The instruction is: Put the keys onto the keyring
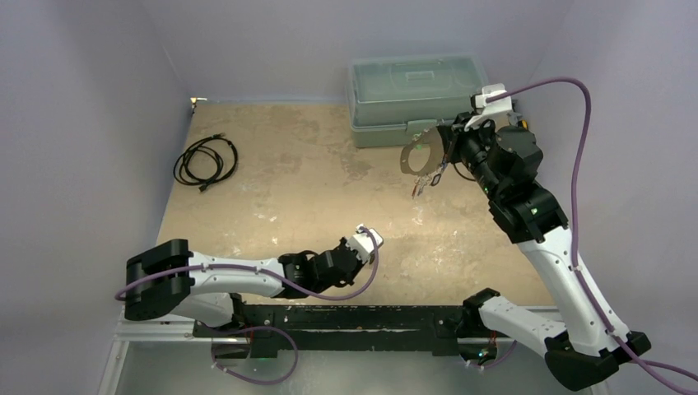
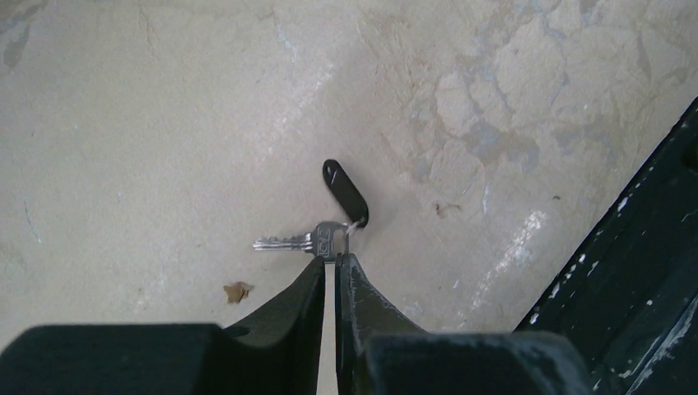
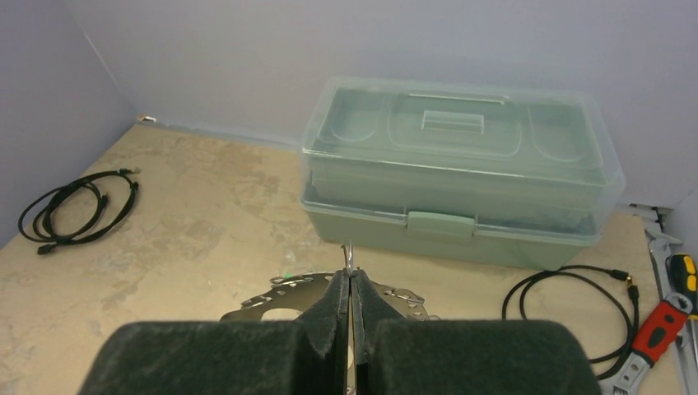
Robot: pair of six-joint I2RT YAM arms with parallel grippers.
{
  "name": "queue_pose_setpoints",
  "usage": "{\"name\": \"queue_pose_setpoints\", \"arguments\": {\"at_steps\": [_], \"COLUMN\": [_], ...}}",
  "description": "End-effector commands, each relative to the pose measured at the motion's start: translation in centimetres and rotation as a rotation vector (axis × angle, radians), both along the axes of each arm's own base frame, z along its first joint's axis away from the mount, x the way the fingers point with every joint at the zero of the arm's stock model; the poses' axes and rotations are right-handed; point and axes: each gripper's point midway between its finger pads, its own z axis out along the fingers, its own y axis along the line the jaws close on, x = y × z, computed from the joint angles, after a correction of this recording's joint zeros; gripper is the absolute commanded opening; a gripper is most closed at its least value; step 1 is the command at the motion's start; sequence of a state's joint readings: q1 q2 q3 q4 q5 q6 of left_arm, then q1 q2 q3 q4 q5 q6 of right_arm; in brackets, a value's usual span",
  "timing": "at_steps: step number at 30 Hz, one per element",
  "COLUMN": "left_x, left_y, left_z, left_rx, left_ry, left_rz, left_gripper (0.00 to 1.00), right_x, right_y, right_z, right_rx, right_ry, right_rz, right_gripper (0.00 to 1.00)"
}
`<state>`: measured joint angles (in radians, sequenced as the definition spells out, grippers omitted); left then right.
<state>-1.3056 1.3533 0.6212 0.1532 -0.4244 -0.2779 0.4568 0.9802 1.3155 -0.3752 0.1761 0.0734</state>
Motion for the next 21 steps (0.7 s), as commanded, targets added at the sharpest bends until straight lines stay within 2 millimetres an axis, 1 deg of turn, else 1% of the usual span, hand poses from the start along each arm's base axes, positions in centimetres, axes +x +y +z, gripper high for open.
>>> {"name": "queue_pose_setpoints", "arguments": {"at_steps": [1, 4, 6, 7, 9, 13, 15, 17, 19, 21], "left_x": [-0.2, -0.1, 0.0, 0.0, 0.0, -0.3, -0.9, -1.9, -2.6, -2.6], "left_y": [1.5, 2.1, 2.4, 2.4, 2.5, 2.0, 1.3, 0.4, -0.3, -1.2], "left_z": [-0.6, -0.7, -0.1, 0.4, 0.9, 0.8, 0.6, 0.3, 0.2, 0.5], "left_rx": [0.025, 0.031, 0.013, 0.002, -0.004, 0.011, 0.014, 0.014, -0.001, -0.032], "left_ry": [0.011, 0.015, 0.013, 0.009, -0.003, -0.019, -0.011, 0.002, 0.013, 0.014], "left_rz": [0.026, 0.056, 0.073, 0.075, 0.06, 0.001, -0.057, -0.148, -0.218, -0.278], "left_gripper": [0.12, 0.27, 0.37, 0.39, 0.4, 0.41, 0.41, 0.42, 0.44, 0.45], "right_x": [-0.3, -0.4, -0.4, -0.3, -0.2, -0.3, -0.6, -0.8, -1.2, -1.6], "right_y": [0.4, 0.6, 0.7, 0.8, 0.8, 0.9, 0.8, 0.8, 0.6, 0.4], "right_z": [2.4, 2.4, 2.2, 2.1, 1.6, 0.4, -0.2, -0.8, -1.2, -1.6], "right_rx": [0.091, 0.102, 0.103, 0.101, 0.095, 0.091, 0.089, 0.085, 0.081, 0.078], "right_ry": [-0.067, -0.062, -0.055, -0.048, -0.036, -0.01, 0.003, 0.017, 0.027, 0.038], "right_rz": [0.02, 0.028, 0.034, 0.035, 0.036, 0.038, 0.04, 0.041, 0.042, 0.043], "right_gripper": [0.0, 0.0, 0.0, 0.0, 0.0, 0.0, 0.0, 0.0, 0.0, 0.0]}}
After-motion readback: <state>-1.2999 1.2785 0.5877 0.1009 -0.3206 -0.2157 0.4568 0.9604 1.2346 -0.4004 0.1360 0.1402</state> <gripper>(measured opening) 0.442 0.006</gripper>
